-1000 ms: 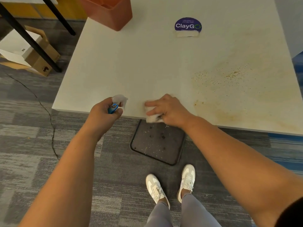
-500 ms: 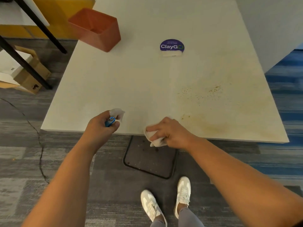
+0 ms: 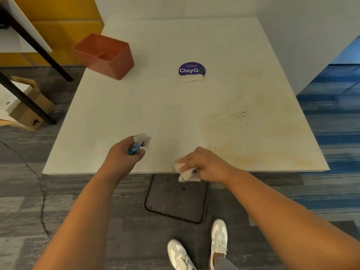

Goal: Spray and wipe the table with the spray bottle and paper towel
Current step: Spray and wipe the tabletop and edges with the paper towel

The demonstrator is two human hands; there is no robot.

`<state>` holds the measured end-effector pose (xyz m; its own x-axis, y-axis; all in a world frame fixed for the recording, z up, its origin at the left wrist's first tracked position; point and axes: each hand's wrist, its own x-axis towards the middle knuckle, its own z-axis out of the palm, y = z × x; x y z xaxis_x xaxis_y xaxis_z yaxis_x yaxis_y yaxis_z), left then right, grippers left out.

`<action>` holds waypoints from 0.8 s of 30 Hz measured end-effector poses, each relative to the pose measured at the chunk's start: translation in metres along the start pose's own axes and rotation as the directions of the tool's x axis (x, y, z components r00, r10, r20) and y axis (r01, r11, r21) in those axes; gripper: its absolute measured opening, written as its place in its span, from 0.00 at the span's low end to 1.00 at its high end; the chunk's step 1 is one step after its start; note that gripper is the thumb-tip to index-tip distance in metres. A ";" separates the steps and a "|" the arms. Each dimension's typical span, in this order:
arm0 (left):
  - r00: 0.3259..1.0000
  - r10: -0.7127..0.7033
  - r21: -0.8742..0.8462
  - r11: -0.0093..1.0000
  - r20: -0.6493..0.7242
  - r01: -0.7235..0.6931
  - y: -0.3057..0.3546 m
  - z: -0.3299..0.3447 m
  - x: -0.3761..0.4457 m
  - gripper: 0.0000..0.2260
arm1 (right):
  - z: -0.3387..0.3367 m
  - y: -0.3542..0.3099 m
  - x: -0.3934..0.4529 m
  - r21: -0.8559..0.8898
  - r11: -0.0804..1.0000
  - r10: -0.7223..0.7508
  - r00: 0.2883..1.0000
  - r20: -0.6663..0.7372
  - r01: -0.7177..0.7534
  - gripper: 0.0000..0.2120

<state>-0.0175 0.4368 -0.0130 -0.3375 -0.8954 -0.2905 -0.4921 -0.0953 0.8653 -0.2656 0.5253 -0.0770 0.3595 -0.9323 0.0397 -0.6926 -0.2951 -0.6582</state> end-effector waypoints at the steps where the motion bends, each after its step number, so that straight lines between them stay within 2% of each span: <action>1: 1.000 0.005 0.005 1.000 0.001 -0.005 0.003 0.001 0.001 0.16 | -0.008 0.001 0.001 -0.016 0.999 0.046 0.995 -0.086 -0.048 0.08; 4: 1.000 0.023 0.031 0.999 -0.002 -0.023 0.017 0.003 0.007 0.16 | -0.032 0.005 0.007 -0.043 0.978 0.187 0.952 -0.241 -0.203 0.13; 10: 0.997 0.079 0.059 0.995 -0.006 -0.078 0.051 0.015 0.028 0.16 | -0.066 0.014 0.003 -0.063 0.962 0.233 0.921 -0.313 -0.265 0.12; 14: 0.994 0.107 0.091 0.990 0.003 -0.106 0.070 0.033 0.048 0.15 | -0.087 0.028 0.004 -0.039 0.963 0.227 0.881 -0.415 -0.266 0.26; 24: 0.990 0.138 0.083 0.987 0.038 -0.141 0.115 0.101 0.117 0.15 | -0.147 0.108 0.002 -0.009 0.950 0.276 0.851 -0.448 -0.312 0.25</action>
<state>-0.1950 0.3647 0.0116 -0.4329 -0.8826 -0.1834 -0.5041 0.0683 0.8609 -0.4321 0.4610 -0.0373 -0.1648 -0.9681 0.1889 -0.7757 0.0090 -0.6310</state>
